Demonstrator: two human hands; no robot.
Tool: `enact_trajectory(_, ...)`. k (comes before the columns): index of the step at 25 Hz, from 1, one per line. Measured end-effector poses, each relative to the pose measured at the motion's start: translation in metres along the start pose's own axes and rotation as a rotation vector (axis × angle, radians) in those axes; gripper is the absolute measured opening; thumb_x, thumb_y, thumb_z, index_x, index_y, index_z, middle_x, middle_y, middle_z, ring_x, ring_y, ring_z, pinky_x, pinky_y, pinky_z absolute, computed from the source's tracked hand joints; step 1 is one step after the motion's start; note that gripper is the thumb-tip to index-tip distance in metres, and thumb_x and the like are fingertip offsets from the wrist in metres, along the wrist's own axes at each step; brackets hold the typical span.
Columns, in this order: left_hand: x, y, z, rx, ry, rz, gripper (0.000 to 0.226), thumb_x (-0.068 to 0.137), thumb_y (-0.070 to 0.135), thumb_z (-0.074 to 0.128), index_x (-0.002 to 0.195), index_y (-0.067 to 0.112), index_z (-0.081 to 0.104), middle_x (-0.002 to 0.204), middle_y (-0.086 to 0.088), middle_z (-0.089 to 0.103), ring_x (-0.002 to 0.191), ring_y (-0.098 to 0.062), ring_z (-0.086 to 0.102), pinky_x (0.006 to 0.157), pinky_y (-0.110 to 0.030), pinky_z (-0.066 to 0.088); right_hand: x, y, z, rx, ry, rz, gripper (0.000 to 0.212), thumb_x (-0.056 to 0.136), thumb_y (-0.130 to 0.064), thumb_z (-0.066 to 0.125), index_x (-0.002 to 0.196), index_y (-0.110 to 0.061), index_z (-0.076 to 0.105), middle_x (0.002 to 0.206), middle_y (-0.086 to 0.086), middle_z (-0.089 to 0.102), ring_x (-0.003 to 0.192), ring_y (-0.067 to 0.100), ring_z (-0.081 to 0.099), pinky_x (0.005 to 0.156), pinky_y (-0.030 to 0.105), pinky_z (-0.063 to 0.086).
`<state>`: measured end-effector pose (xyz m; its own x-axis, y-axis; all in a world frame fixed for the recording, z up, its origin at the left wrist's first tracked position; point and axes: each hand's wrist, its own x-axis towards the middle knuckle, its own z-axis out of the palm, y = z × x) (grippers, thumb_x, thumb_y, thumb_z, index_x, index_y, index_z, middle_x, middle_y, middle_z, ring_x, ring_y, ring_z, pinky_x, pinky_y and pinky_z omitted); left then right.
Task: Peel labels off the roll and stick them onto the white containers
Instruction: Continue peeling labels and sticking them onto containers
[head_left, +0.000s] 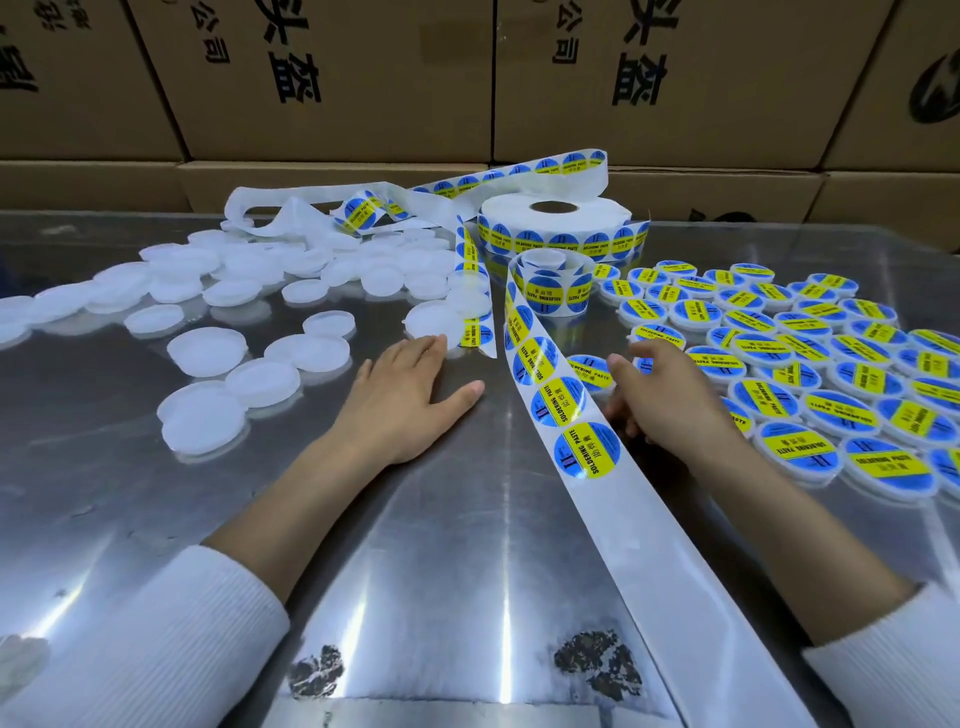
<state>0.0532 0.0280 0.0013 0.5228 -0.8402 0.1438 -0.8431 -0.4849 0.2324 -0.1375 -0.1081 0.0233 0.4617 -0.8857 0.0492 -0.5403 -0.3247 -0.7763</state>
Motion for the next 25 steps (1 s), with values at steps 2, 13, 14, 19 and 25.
enact_trajectory(2,0.0,0.001,0.0,0.011,0.017,0.0,0.072,0.089,0.065,0.032,0.148,0.023,0.026,0.154,0.005,0.024,0.142,-0.017,0.016,0.115,-0.046,0.016,-0.005,-0.002,0.0,-0.139,0.11,-0.103,0.024,0.094,-0.03,0.046,0.111,-0.023,0.062,0.09,0.001,0.07,0.086,0.024,0.063,0.075,0.036,0.049)
enact_trajectory(13,-0.021,0.015,-0.013,0.161,0.122,0.117,0.056,0.092,0.057,0.037,0.134,0.023,0.051,0.133,0.005,0.045,0.131,-0.017,0.031,0.114,-0.042,0.012,0.005,0.013,-0.002,-0.614,-0.135,-0.135,0.052,0.1,-0.042,0.028,0.141,-0.011,0.033,0.153,0.006,0.031,0.142,0.025,0.023,0.11,0.041,0.023)
enact_trajectory(14,-0.023,0.016,-0.016,0.168,0.137,0.135,0.051,0.093,0.054,0.038,0.129,0.024,0.056,0.128,0.004,0.049,0.127,-0.018,0.036,0.112,-0.041,0.015,0.006,0.016,-0.002,-0.636,-0.126,-0.1,0.059,0.099,-0.046,0.025,0.149,-0.015,0.022,0.158,0.002,0.019,0.145,0.022,0.014,0.114,0.043,0.015)
enact_trajectory(19,-0.03,0.027,-0.027,0.189,0.186,0.236,0.04,0.095,0.046,0.038,0.099,0.025,0.071,0.093,0.004,0.065,0.092,-0.021,0.056,0.083,-0.029,0.036,0.007,0.009,-0.003,-0.352,-0.003,-0.282,0.05,0.098,-0.044,0.037,0.143,-0.022,0.038,0.15,0.0,0.037,0.141,0.019,0.024,0.111,0.037,0.02)
enact_trajectory(25,-0.039,0.045,-0.016,-0.319,0.236,0.368,0.048,0.084,0.054,0.059,0.124,0.028,0.06,0.124,0.01,0.061,0.117,-0.006,0.053,0.095,-0.029,0.045,-0.011,-0.011,-0.007,-0.216,-0.01,-0.586,0.019,0.092,-0.026,0.053,0.105,-0.032,0.065,0.099,-0.014,0.067,0.104,0.01,0.052,0.084,0.025,0.038)
